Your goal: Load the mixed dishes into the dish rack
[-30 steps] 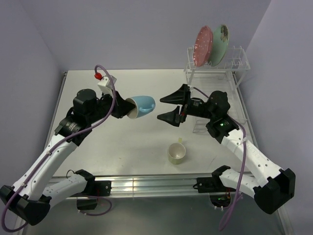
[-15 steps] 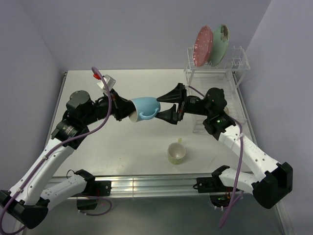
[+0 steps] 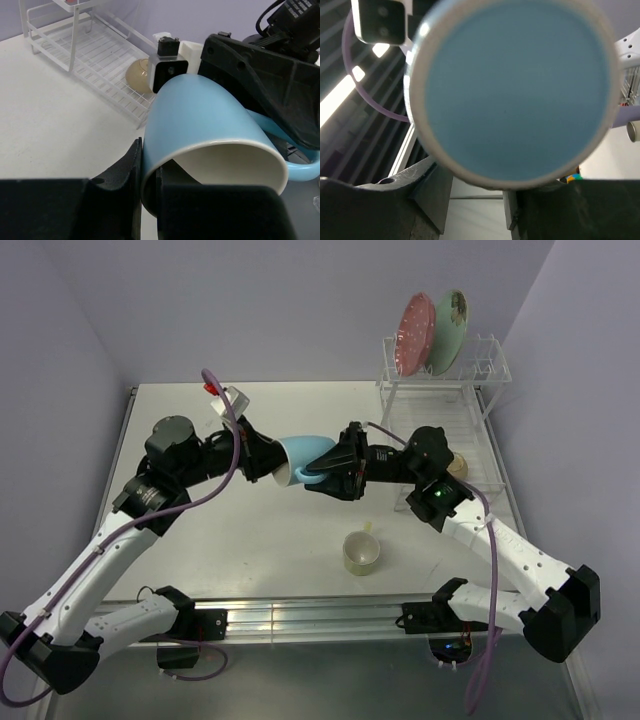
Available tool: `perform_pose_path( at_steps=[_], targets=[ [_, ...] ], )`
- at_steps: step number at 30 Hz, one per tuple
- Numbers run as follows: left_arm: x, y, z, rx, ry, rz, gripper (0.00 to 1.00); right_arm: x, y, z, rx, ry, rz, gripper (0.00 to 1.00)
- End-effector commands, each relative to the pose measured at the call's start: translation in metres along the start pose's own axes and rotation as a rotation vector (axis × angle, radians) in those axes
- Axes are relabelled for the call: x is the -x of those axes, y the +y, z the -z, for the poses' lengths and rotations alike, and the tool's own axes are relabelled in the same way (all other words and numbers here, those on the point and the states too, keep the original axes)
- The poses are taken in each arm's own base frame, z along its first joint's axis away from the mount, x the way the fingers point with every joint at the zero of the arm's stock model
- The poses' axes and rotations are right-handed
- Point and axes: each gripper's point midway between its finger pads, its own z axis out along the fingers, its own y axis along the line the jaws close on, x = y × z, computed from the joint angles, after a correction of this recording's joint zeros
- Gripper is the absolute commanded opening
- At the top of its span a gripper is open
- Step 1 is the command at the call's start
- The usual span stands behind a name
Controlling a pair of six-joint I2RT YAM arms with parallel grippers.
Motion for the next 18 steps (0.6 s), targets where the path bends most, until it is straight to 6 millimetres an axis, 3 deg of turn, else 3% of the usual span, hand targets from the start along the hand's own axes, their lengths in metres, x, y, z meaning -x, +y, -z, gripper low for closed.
perform_pose_path(
  at_steps=[1, 3, 5, 6, 9, 15, 18],
  targets=[
    [0.044, -0.033, 0.002, -0.107, -0.114, -0.101, 0.0, -0.009, 0.018, -0.001, 0.063, 0.012, -0.069, 0.46],
    [0.043, -0.032, 0.001, -0.101, -0.111, -0.099, 0.0, -0.009, 0.015, -0.001, 0.057, 0.014, -0.048, 0.5],
    [0.044, -0.031, 0.003, -0.089, -0.112, -0.104, 0.0, -0.011, 0.013, 0.0, 0.042, 0.018, -0.032, 0.59],
    [0.043, -0.031, 0.004, -0.083, -0.106, -0.101, 0.0, -0.01, 0.008, 0.0, 0.028, 0.012, -0.002, 0.74],
    [0.046, -0.039, 0.012, -0.105, -0.107, -0.104, 0.0, -0.009, -0.003, 0.002, -0.014, -0.002, 0.035, 0.99],
    [0.044, -0.07, 0.031, -0.229, -0.093, -0.105, 0.0, -0.007, -0.023, 0.008, -0.045, 0.004, 0.039, 1.0],
    [0.044, -0.081, 0.038, -0.267, -0.094, -0.096, 0.0, -0.011, -0.016, 0.013, -0.003, 0.021, 0.081, 1.0]
  ],
)
